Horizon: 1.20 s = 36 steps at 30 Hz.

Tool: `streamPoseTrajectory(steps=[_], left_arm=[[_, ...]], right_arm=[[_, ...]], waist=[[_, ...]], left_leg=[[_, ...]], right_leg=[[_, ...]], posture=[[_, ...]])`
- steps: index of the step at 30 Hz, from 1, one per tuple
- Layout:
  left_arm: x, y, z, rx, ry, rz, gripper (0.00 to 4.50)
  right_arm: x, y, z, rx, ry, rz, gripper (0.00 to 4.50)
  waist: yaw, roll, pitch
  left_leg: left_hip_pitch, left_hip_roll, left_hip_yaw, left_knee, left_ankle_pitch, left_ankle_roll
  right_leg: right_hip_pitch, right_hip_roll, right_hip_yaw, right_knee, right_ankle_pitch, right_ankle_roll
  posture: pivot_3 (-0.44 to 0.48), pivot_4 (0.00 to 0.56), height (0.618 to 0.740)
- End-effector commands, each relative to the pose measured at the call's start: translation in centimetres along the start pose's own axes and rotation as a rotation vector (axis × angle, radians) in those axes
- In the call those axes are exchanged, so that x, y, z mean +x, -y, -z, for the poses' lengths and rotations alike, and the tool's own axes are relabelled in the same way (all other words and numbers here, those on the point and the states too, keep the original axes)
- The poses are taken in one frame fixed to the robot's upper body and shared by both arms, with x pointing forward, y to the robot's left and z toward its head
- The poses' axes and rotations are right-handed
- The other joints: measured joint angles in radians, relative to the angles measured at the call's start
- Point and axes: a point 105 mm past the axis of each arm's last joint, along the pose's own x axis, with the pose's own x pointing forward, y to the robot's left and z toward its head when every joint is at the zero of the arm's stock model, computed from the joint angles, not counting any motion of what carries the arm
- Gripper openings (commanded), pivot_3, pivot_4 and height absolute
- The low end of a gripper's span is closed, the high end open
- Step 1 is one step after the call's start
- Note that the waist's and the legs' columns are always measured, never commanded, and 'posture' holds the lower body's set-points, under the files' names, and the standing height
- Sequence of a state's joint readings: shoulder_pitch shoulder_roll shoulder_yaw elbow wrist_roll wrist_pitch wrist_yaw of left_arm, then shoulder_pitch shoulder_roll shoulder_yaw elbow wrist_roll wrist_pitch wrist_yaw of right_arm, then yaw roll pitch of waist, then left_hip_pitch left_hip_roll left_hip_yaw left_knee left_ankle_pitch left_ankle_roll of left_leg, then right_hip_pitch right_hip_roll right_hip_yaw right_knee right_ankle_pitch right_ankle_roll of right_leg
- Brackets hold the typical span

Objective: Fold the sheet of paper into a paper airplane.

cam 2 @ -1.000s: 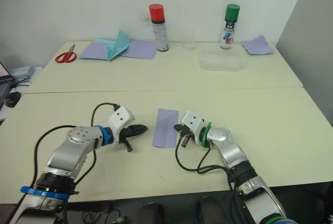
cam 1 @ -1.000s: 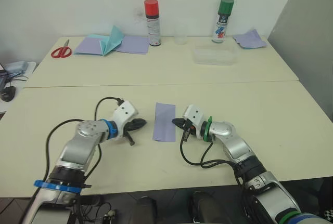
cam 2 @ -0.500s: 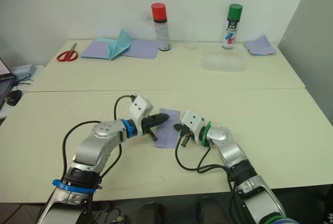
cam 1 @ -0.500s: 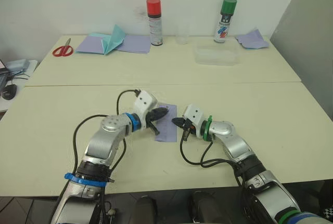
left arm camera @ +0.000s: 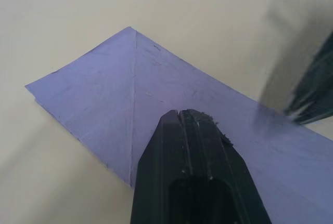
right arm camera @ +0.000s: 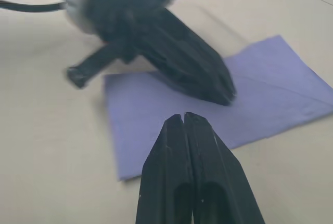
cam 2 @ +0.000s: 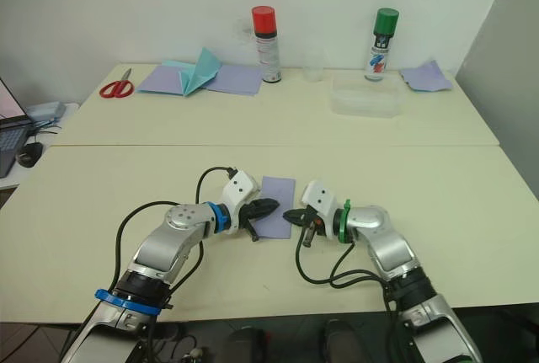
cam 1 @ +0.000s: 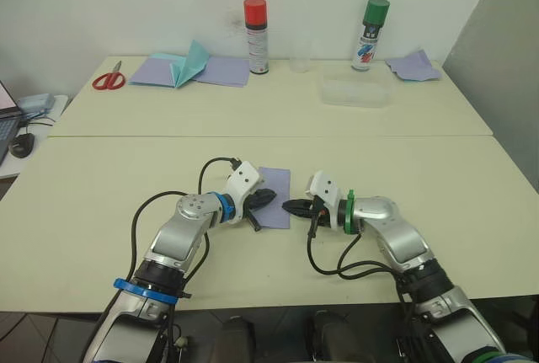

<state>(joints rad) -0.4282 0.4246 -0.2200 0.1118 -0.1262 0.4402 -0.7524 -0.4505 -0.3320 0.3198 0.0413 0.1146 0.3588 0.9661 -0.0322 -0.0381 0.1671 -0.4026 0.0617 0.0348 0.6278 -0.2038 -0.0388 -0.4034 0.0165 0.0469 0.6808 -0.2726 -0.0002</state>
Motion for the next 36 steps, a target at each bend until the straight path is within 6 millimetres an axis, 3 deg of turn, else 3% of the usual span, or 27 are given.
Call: streamPoseTrajectory(steps=[1,8,13,18,27,36], left_arm=[[0.3,0.3,1.9,-0.015,-0.064,0.003,0.0],[0.4,0.4,2.0,-0.014,-0.06,0.007,0.0],[0.4,0.7,2.1,-0.018,-0.062,0.015,0.0],[0.4,1.0,2.3,-0.013,-0.067,0.025,0.0],[0.2,1.7,2.7,-0.005,-0.075,0.054,0.0],[0.1,1.7,3.0,0.008,-0.087,0.066,0.0]], right_arm=[[0.2,-1.7,-0.5,0.012,0.011,-0.093,0.03],[0.6,-0.4,2.4,0.001,-0.122,-0.023,0.03],[0.3,0.4,3.1,-0.006,-0.158,0.011,0.03],[0.7,1.7,3.2,0.059,-0.148,0.094,0.03],[1.5,6.2,2.5,0.094,-0.116,0.321,0.03],[2.3,7.5,2.4,0.092,-0.126,0.34,0.03]], waist=[[0.0,0.0,0.0],[0.0,0.0,0.0],[0.0,0.0,0.0],[0.0,0.0,0.0],[0.0,0.0,-0.001],[-0.002,0.0,-0.001]], left_leg=[[0.0,0.0,0.0,0.0,0.0,0.0],[0.0,0.0,0.0,0.0,0.0,0.0],[0.0,0.0,0.0,0.0,0.0,0.0],[0.001,0.0,0.0,0.0,0.0,0.0],[0.001,0.0,0.0,0.0,0.0,0.0],[0.001,0.0,0.0,-0.001,0.0,0.0]], right_leg=[[0.0,0.0,0.0,0.0,0.0,0.0],[0.0,0.0,-0.001,0.0,0.0,0.0],[0.0,0.0,0.0,0.0,0.0,0.0],[0.0,0.0,-0.001,0.0,0.0,0.0],[0.001,0.0,0.0,0.0,0.0,0.001],[0.0,-0.001,0.0,-0.001,0.0,0.0]], posture=[[0.0,0.15,0.74],[0.0,0.15,0.74],[0.0,0.15,0.74],[0.0,0.15,0.74],[0.0,0.15,0.74],[0.0,0.15,0.74]])
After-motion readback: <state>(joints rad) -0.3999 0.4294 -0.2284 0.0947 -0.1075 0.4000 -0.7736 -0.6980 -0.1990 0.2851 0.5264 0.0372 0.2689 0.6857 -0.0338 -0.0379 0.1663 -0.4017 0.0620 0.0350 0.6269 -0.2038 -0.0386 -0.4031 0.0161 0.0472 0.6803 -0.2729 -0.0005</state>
